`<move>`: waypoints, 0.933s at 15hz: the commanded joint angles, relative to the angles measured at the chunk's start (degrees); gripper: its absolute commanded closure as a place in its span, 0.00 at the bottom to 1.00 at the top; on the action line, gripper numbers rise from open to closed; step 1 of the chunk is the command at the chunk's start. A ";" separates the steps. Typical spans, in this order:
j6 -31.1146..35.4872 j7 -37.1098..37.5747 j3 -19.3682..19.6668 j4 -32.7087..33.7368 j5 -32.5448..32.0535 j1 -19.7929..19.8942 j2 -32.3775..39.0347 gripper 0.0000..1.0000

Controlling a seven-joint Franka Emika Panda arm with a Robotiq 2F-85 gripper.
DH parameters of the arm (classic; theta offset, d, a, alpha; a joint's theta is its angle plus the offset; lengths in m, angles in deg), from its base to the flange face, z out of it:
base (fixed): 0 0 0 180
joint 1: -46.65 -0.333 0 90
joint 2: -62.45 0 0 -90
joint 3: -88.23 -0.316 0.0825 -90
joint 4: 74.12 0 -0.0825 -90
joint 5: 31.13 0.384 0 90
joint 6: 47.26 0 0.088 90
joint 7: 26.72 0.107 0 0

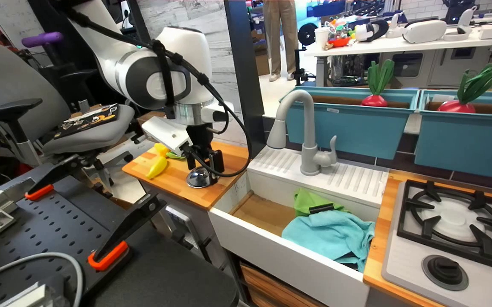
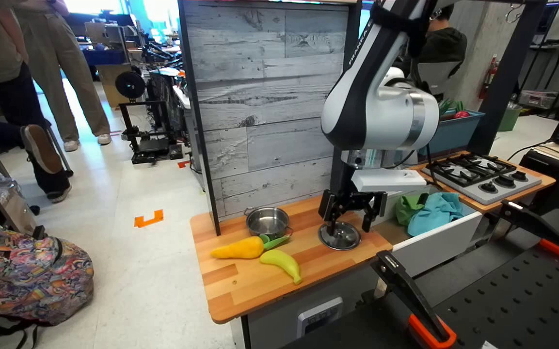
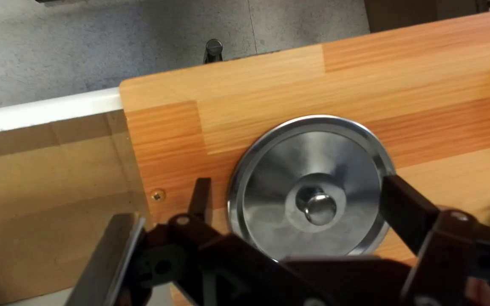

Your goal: Cover the pot with the lid on the counter

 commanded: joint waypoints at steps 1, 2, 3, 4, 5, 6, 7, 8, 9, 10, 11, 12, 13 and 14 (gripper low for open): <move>-0.48 1.89 -0.40 3.85 -1.99 -0.69 2.83 0.00; -0.45 2.05 -0.47 4.25 -2.20 -0.88 3.12 0.00; -0.25 2.08 -0.54 4.44 -2.32 -1.12 3.24 0.00; -0.12 2.14 -0.58 4.35 -2.44 -1.24 3.11 0.00; 0.04 2.05 -0.75 4.12 -2.50 -1.23 2.84 0.00; 0.16 1.93 -0.95 3.98 -2.53 -1.20 2.66 0.00; 0.37 1.71 -1.21 3.59 -2.60 -1.12 2.32 0.00; 0.59 1.45 -1.54 3.09 -2.63 -0.93 1.93 0.00; 0.78 1.23 -1.88 2.59 -2.57 -0.72 1.52 0.00; 0.94 1.24 -2.04 2.23 -2.53 -0.69 1.23 0.00; 1.06 0.99 -2.34 1.78 -2.49 -0.50 0.88 0.00; 1.31 0.89 -2.49 1.30 -2.47 -0.45 0.49 0.00; 1.62 0.80 -2.68 0.68 -2.42 -0.38 -0.03 0.00; 1.72 0.67 -2.90 0.26 -2.36 -0.26 -0.46 0.00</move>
